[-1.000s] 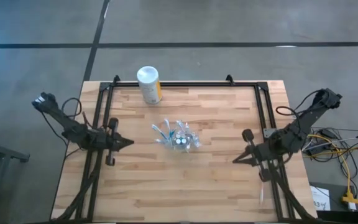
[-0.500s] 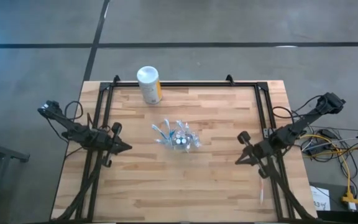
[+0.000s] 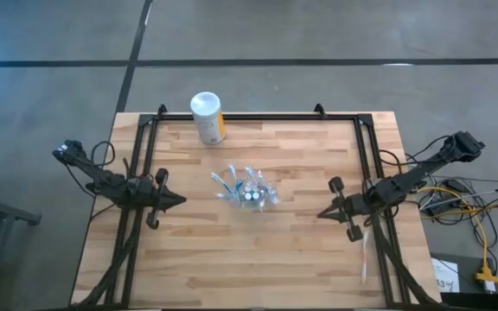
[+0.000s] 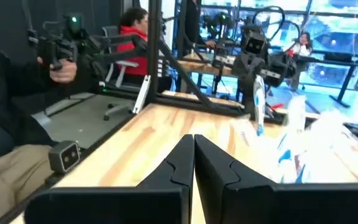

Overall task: Pick & Place toothbrushing station
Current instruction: Put the orange toothbrush into the transparent organizer

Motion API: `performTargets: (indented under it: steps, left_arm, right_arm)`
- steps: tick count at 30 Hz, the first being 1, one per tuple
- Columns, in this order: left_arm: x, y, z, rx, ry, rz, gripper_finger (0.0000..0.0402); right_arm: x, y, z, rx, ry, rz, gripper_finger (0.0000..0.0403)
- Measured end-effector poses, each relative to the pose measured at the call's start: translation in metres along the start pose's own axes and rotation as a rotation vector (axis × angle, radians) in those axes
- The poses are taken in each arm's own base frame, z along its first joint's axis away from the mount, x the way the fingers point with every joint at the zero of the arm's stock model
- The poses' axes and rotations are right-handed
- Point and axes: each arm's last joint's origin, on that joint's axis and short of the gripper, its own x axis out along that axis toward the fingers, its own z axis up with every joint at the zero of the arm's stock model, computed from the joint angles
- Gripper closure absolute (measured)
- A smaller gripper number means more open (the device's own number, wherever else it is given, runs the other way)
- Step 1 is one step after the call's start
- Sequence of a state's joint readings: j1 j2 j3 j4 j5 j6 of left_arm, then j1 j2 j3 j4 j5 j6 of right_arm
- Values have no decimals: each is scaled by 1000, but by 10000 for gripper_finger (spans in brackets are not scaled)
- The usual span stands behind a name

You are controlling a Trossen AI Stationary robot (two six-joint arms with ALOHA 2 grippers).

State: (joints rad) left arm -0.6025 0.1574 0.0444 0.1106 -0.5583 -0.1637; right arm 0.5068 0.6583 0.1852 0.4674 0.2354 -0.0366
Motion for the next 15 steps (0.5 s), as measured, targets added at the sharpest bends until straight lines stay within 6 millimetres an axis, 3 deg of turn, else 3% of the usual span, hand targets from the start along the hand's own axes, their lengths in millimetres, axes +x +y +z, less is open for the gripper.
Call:
performTargets:
  steps: [15]
  left_arm:
    - [0,0,0,-19,2,0,384]
  right_arm:
    - [4,1,9,66,-5,-3,394]
